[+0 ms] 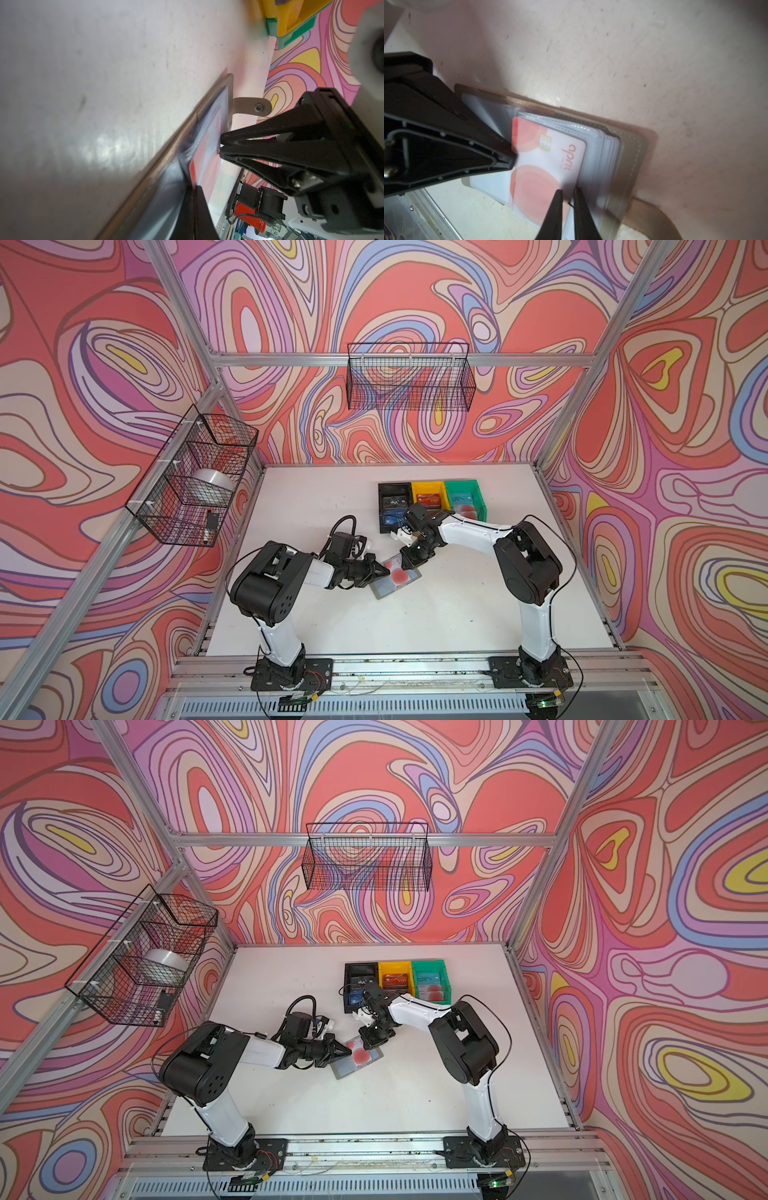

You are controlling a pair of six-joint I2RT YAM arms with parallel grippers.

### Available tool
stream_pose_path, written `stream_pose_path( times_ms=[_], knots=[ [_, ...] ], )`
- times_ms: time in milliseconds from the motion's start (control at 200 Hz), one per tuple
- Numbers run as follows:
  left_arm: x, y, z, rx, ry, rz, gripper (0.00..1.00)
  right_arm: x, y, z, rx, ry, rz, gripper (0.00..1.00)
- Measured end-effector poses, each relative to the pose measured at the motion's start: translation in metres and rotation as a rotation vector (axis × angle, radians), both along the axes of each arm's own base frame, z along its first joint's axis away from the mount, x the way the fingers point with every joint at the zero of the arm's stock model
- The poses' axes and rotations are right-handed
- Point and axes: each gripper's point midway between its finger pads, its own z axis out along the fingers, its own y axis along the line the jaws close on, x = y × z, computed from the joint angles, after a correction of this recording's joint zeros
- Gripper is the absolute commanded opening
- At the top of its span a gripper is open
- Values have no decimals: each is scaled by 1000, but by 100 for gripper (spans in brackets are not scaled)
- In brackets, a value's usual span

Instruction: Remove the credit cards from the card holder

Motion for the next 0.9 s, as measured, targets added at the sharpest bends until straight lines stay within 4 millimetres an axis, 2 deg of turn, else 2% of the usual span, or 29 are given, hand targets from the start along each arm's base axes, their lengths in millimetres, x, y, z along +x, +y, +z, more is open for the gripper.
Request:
stream_pose_path(
  times_ms=[456,786,902],
  knots=[
    [-1,2,-1,11,-7,-10,0,0,-1,0,27,17,-8,16],
    [-3,17,1,6,8,13,0,0,-1,0,38,25,-10,17],
    [-10,23,-2,10,20,23,0,0,-1,0,38,26,-10,17]
  ],
)
